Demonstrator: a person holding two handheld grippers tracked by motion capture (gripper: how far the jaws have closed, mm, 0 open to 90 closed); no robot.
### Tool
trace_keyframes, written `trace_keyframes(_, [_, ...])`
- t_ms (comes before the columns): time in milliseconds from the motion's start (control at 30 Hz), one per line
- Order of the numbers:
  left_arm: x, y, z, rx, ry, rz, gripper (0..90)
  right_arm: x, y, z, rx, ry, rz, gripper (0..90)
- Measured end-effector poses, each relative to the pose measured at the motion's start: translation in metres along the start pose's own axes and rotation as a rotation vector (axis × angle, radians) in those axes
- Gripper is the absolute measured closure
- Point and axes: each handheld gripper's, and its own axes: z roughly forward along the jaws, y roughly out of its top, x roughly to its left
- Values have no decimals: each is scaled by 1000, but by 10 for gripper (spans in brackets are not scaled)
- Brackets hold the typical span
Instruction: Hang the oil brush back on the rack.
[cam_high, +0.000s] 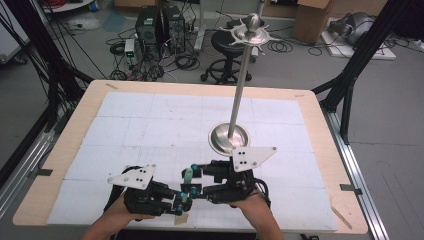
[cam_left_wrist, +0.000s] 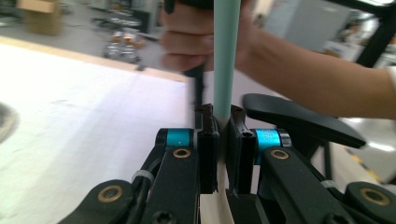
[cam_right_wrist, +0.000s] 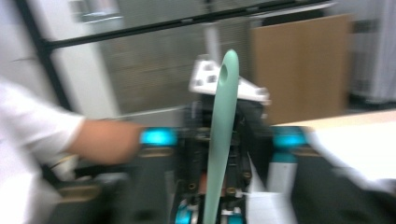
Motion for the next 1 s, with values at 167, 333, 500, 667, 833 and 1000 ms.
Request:
trace_keyframes(167, [1, 0, -2, -11, 129, -11, 838, 4, 0, -1, 23, -181, 44, 376])
trace_keyframes(333, [1, 1, -2, -18, 266, -10, 837, 12, 1, -1, 18, -374, 32, 379])
trace_keyframes(500, [0, 3, -2, -18, 372, -8, 838, 16, 3, 0, 32, -491, 51, 392])
trace_keyframes(667, [-2, 2, 3, -4, 431, -5, 838, 18, 5, 11, 54, -563, 34, 328])
trace_keyframes(833, [-3, 2, 7, 0, 487, -1, 838, 19, 7, 18, 44, -584, 27, 406])
trace_keyframes(1000, [-5, 2, 10, -4, 517, 7, 838, 15, 9, 22, 34, -584, 82, 555])
